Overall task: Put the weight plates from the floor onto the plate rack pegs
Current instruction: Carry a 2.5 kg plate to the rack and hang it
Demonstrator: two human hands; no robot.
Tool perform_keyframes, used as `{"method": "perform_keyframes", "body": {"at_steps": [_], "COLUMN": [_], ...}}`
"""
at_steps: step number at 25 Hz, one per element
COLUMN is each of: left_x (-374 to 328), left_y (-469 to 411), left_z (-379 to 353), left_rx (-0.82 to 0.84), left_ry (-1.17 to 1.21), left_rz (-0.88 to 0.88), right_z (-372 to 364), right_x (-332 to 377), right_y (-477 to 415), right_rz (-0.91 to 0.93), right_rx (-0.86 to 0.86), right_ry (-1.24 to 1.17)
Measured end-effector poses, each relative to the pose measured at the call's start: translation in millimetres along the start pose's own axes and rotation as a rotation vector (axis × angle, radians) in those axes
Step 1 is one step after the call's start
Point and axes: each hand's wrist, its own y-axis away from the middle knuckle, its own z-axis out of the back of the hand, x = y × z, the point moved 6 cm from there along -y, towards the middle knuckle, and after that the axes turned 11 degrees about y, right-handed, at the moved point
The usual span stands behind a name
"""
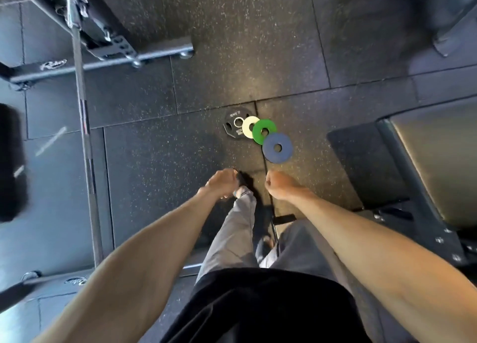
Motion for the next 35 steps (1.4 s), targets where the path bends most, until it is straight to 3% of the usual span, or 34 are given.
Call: {"method": "perform_keyframes", "body": {"at_steps": [6,10,14,18,22,27,35], "left_x": [-24.4,-18.6,15.0,53.5,94.7,148.5,150.9], "left_y": [-98.5,-183.6,-305.2,-439.0,-544.6,-624.1,-679.7], "left_z": [58.2,63.4,46.0,7.3,-18.4,-32.2,-20.3], "left_rx": [-0.030,-0.077,-0.112,-0.021,-0.205,-0.333,-0.355], "left_ry": [0.090,0.108,0.114,0.090,0.294,0.394,0.335], "left_rz": [0.088,0.129,0.232,0.296,0.375,0.447,0.320], "right_z": [66.7,84.3,67.0,37.9,7.1,-26.5,-28.2], "right_x": [22.5,18.8,-0.4,-22.4,-35.2,-52.7,-48.8], "right_y": [-120.5,-203.6,-322.8,-456.9,-563.0,-649.9,-724.3], "right_rz": [0.068,0.090,0.073,-0.023,-0.063,-0.106,-0.234], "right_rx": [0.060,0.012,-0.016,-0.100,-0.221,-0.331,-0.144], "right_ry": [0.022,0.067,0.127,0.155,0.184,0.203,0.240]}}
